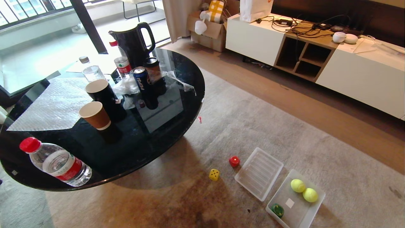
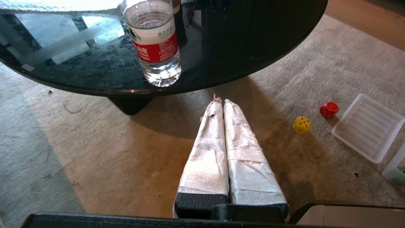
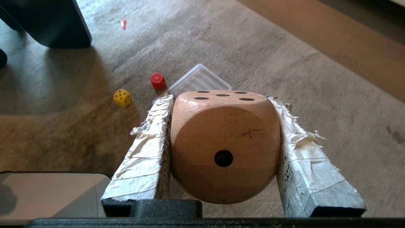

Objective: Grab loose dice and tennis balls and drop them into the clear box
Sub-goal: Put the toys in the box

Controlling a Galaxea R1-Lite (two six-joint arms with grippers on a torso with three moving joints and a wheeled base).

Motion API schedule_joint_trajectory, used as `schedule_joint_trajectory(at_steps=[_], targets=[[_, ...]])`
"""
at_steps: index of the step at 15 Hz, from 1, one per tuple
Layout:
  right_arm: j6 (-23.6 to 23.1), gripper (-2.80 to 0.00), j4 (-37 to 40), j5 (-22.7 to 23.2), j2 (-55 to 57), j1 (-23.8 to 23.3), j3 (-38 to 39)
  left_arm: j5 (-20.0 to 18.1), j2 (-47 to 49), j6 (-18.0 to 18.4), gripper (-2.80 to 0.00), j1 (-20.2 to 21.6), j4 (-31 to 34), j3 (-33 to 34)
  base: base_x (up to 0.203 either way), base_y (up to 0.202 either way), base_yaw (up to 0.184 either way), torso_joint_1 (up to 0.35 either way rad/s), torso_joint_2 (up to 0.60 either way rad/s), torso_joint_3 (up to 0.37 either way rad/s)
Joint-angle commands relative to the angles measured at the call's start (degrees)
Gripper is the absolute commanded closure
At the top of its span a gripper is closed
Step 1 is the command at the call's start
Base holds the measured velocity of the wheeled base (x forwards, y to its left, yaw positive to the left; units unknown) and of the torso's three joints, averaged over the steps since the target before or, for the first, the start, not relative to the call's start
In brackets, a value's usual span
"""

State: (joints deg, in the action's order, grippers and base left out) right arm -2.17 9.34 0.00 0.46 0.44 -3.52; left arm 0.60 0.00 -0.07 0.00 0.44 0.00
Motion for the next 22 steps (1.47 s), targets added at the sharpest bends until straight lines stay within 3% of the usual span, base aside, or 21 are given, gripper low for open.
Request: schedule_joint_trajectory(at_steps=[1, 22], targets=[[-0.03, 0.00, 0.06, 0.00, 0.06, 0.09, 0.01, 0.01, 0.00, -0.01, 0.00, 0.00, 0.00, 0.00, 0.000, 0.000, 0.000, 0.002, 0.00, -0.201], [-0.03, 0.00, 0.06, 0.00, 0.05, 0.04, 0.01, 0.01, 0.00, -0.01, 0.00, 0.00, 0.00, 0.00, 0.000, 0.000, 0.000, 0.001, 0.01, -0.198]])
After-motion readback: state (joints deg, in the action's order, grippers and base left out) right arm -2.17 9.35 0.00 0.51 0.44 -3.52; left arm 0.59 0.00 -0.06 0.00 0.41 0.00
